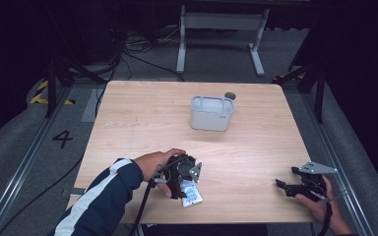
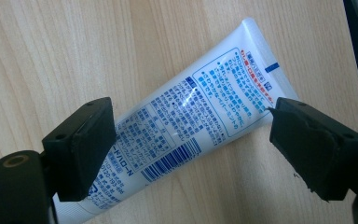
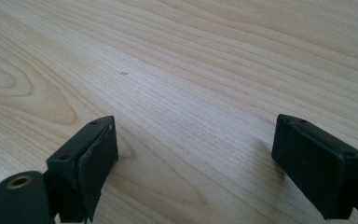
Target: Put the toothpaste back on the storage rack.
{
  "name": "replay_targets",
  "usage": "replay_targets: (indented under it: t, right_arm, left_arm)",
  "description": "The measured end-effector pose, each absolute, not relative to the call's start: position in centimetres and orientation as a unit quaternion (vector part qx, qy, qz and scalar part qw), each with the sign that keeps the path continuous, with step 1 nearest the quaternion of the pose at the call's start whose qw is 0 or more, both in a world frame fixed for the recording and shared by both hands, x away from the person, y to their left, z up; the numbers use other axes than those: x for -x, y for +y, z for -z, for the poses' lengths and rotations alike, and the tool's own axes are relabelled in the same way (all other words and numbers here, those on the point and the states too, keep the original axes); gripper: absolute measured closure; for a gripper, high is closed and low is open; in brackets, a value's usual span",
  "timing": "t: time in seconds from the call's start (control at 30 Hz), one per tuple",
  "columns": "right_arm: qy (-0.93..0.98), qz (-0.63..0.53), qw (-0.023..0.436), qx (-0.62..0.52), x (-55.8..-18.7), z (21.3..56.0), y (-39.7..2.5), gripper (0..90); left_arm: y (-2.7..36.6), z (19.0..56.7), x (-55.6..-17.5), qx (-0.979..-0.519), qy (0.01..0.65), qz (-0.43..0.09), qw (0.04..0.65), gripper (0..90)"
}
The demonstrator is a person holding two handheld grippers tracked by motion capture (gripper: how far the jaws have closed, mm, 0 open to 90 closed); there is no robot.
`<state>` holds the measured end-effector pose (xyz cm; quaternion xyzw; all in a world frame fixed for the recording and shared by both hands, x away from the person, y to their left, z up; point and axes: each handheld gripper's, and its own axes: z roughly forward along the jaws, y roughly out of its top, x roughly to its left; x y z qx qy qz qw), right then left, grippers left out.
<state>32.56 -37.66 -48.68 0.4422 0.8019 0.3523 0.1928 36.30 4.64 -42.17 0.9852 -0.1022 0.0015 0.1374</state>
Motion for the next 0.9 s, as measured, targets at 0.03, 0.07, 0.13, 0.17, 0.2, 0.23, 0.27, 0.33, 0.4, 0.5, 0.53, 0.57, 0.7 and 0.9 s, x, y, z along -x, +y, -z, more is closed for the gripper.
replay_targets:
  t: [0.03, 0.07, 0.13, 0.17, 0.2, 0.23, 0.27, 0.33, 0.4, 0.5, 0.53, 0.57, 0.7, 0.9]
  right_arm:
    - [0.802, -0.352, 0.193, -0.442, -32.6, 48.7, -37.7, 14.6]
    - [0.802, -0.352, 0.193, -0.442, -32.6, 48.7, -37.7, 14.6]
    - [0.802, -0.352, 0.193, -0.442, -32.6, 48.7, -37.7, 14.6]
    - [0.802, -0.352, 0.193, -0.442, -32.6, 48.7, -37.7, 14.6]
    - [0.802, -0.352, 0.193, -0.442, -32.6, 48.7, -37.7, 14.6]
    - [0.802, -0.352, 0.193, -0.442, -32.6, 48.7, -37.7, 14.6]
    - [0.802, -0.352, 0.192, -0.442, -32.6, 48.7, -37.7, 14.6]
    - [0.802, -0.352, 0.192, -0.442, -32.6, 48.7, -37.7, 14.6]
    - [0.802, -0.352, 0.192, -0.442, -32.6, 48.7, -37.7, 14.6]
    - [0.802, -0.352, 0.193, -0.442, -32.6, 48.7, -37.7, 14.6]
    - [0.802, -0.352, 0.192, -0.442, -32.6, 48.7, -37.7, 14.6]
    - [0.802, -0.352, 0.192, -0.442, -32.6, 48.7, -37.7, 14.6]
    - [0.802, -0.353, 0.192, -0.442, -32.6, 48.7, -37.7, 14.6]
    - [0.802, -0.353, 0.192, -0.441, -32.6, 48.7, -37.7, 14.6]
  left_arm:
    - [4.7, 42.1, -36.3, -0.985, -0.104, 0.005, 0.137, 14.9]
    - [4.7, 42.0, -36.3, -0.986, -0.102, 0.014, 0.134, 15.3]
    - [4.7, 41.8, -36.4, -0.986, -0.115, 0.014, 0.116, 16.0]
    - [4.6, 41.8, -36.5, -0.987, -0.117, 0.015, 0.111, 16.2]
    - [4.6, 41.8, -36.6, -0.987, -0.114, 0.014, 0.114, 16.5]
    - [4.5, 41.7, -36.8, -0.987, -0.114, 0.011, 0.115, 16.7]
    - [4.3, 41.7, -37.0, -0.986, -0.114, 0.012, 0.119, 17.4]
    - [3.9, 41.9, -37.1, -0.985, -0.124, 0.017, 0.118, 18.9]
    - [3.4, 42.3, -37.0, -0.986, -0.128, 0.013, 0.109, 16.3]
    - [2.9, 42.8, -37.0, -0.986, -0.140, 0.007, 0.091, 14.4]
    - [2.8, 42.9, -37.1, -0.985, -0.145, 0.011, 0.089, 13.9]
    - [2.6, 42.9, -37.1, -0.985, -0.147, 0.012, 0.084, 13.7]
    - [2.2, 43.7, -37.4, -0.985, -0.166, 0.022, 0.050, 14.0]
    - [2.3, 44.7, -37.6, -0.984, -0.176, 0.017, 0.025, 15.3]
